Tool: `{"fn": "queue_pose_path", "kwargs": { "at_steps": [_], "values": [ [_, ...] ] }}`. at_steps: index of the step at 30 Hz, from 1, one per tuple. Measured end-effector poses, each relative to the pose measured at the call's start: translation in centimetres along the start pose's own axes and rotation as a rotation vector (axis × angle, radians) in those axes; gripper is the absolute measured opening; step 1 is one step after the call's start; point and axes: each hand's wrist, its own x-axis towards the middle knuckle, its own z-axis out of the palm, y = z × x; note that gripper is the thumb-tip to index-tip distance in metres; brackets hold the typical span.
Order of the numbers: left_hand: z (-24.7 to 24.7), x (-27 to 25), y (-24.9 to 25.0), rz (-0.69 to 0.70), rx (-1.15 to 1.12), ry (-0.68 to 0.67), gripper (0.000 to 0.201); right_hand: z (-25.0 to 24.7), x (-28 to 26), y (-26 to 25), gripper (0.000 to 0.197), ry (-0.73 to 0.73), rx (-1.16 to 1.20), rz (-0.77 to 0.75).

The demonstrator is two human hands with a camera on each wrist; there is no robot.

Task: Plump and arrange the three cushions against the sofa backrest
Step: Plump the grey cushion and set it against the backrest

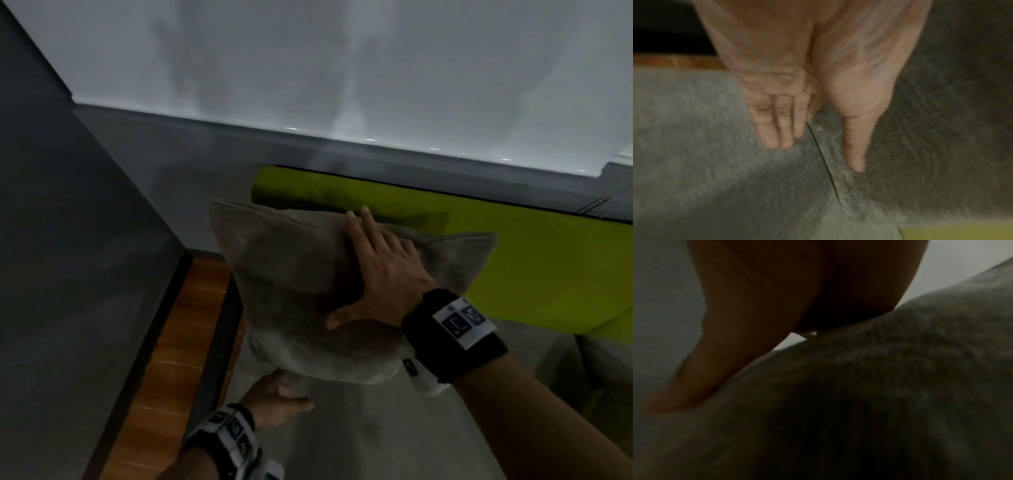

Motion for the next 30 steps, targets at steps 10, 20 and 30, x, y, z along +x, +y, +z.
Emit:
{"fn": "queue_pose_path", "kwargs": {
  "at_steps": [10,20,30],
  "values": [
    [2.5,0.4,0.8,0.222,-0.641,0.095,0.102,1.1,-5.3,6.1,0.135,0.246,0.197,0.164],
    [-1.1,-6.3,7.4,0.629,-0.686,0.502,0.085,5.0,-10.5,9.4,0.1,0.558,1.088,0.198],
    [-1.1,-12.6,15.4,0.985,-0.12,0.844,0.054,2.3,-16.5,4.8,0.086,0.923,0.578,0.251]
  ]
}}
